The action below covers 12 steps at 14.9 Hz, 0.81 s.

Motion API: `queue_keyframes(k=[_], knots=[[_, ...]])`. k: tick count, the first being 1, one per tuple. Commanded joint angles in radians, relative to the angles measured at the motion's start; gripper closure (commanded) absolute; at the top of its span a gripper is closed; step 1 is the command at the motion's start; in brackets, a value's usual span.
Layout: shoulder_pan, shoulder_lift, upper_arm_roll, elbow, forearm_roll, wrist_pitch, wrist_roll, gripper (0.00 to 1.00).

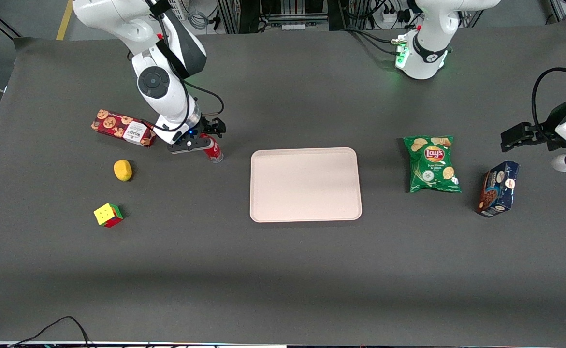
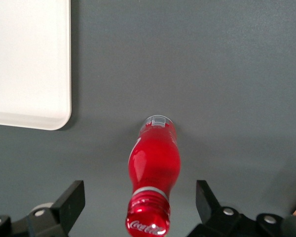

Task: Place coke bottle on tray
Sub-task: 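Lower the right gripper and close it around the bottle's body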

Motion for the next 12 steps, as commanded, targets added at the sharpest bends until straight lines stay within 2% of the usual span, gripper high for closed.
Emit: queue_keyframes(k=[1,7,8,12], knots=[[-0.003,-0.035,0.006,-0.061,-0.018,0.066,0.003,0.0],[-0.003,-0.032,0.009,-0.081,-0.035,0.092,0.003,0.0],[-0.003,-0.033,0.011,-0.083,-0.035,0.092,0.003,0.05],[-0.003,-0.033,0.011,-0.088,-0.035,0.092,0.003,0.5]])
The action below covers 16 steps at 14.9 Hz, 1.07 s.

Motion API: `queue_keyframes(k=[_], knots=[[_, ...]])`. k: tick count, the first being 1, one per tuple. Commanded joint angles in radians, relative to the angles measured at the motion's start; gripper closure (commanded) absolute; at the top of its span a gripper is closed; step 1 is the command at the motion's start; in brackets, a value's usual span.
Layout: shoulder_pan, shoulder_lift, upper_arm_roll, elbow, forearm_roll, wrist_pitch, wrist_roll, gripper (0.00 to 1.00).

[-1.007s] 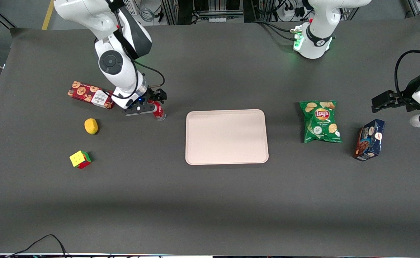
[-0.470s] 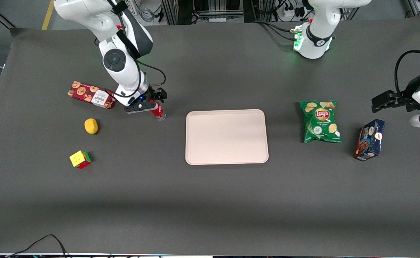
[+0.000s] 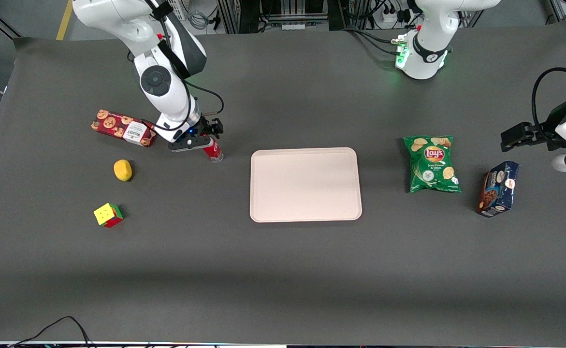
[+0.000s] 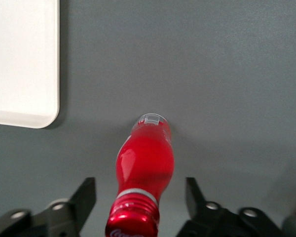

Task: Place coke bottle on tray
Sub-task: 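Lower the right gripper and close it around the bottle's body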

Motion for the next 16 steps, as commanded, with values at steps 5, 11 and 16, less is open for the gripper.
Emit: queue_keyframes(k=[5,11,16], knots=[[-0.003,-0.028,0.013,-0.019,-0.017,0.016,0.005,1.0],[-0.003,-0.042,0.024,0.027,-0.016,-0.016,0.007,1.0],[-0.01,-0.039,0.01,0.365,-0.017,-0.415,0.001,1.0]])
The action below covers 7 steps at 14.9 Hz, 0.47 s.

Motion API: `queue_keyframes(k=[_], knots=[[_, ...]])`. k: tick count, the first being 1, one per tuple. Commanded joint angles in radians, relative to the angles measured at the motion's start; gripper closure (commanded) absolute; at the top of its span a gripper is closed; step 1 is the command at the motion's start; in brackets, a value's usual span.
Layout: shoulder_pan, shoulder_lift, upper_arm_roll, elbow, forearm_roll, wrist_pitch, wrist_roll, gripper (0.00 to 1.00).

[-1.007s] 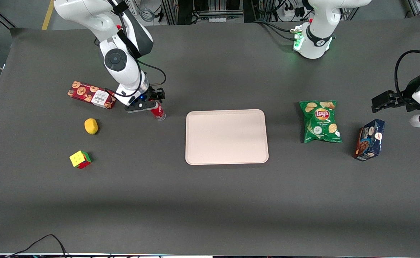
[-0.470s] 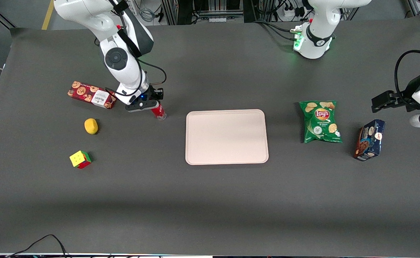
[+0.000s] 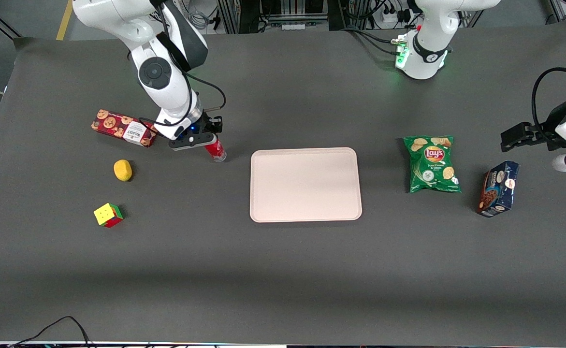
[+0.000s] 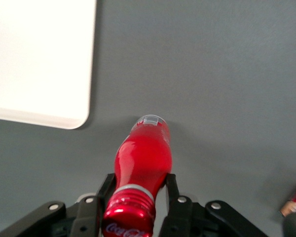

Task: Place coke bottle on tray
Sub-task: 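Lower the right gripper and close it around the bottle's body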

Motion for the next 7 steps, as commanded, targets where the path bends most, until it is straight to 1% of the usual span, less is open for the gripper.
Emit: queue_keyframes(k=[1,4,7], knots=[[-0.007,-0.008,-0.006,0.272,-0.016,-0.291,0.001,1.0],[-0.006,-0.004,-0.005,0.41,-0.016,-0.377,0.001,1.0],[0.003,0.002,-0.006,0.438,-0.015,-0.388,0.013,1.0]])
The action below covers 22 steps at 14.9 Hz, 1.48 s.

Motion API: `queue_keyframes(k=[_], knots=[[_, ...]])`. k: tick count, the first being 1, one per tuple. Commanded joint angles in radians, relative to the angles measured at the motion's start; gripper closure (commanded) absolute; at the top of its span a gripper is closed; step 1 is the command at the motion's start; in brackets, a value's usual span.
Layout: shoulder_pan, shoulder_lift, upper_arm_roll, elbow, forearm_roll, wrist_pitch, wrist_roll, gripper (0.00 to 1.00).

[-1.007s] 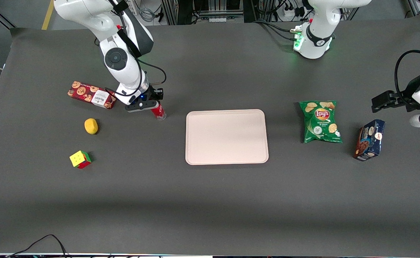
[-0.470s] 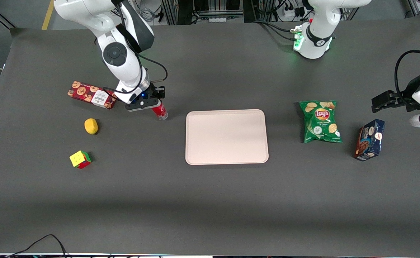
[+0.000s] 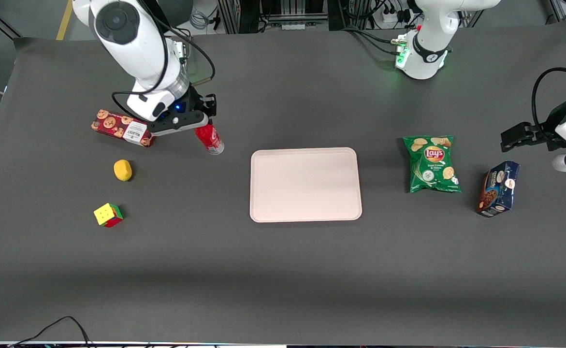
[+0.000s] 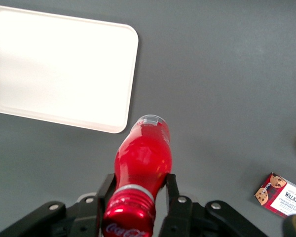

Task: Place coke bottle on tray
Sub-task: 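Carry the held bottle over the white tray with the right gripper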

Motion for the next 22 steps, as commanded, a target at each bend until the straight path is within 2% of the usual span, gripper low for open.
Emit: queue_keyframes(k=[1,2,4,6,9,12,15,22], knots=[[0.014,0.038,0.001,0.07,-0.013,-0.026,0.024,1.0],[0.044,0.065,0.001,0.102,-0.008,-0.027,0.05,1.0],[0.131,0.145,-0.003,0.187,-0.014,-0.026,0.227,1.0],[0.207,0.246,-0.033,0.288,-0.016,-0.021,0.324,1.0],[0.213,0.367,-0.032,0.345,-0.031,0.06,0.341,1.0],[0.213,0.473,-0.03,0.345,-0.137,0.143,0.341,1.0],[0.213,0.529,-0.032,0.347,-0.194,0.171,0.341,1.0],[0.213,0.605,-0.033,0.345,-0.197,0.261,0.34,1.0]])
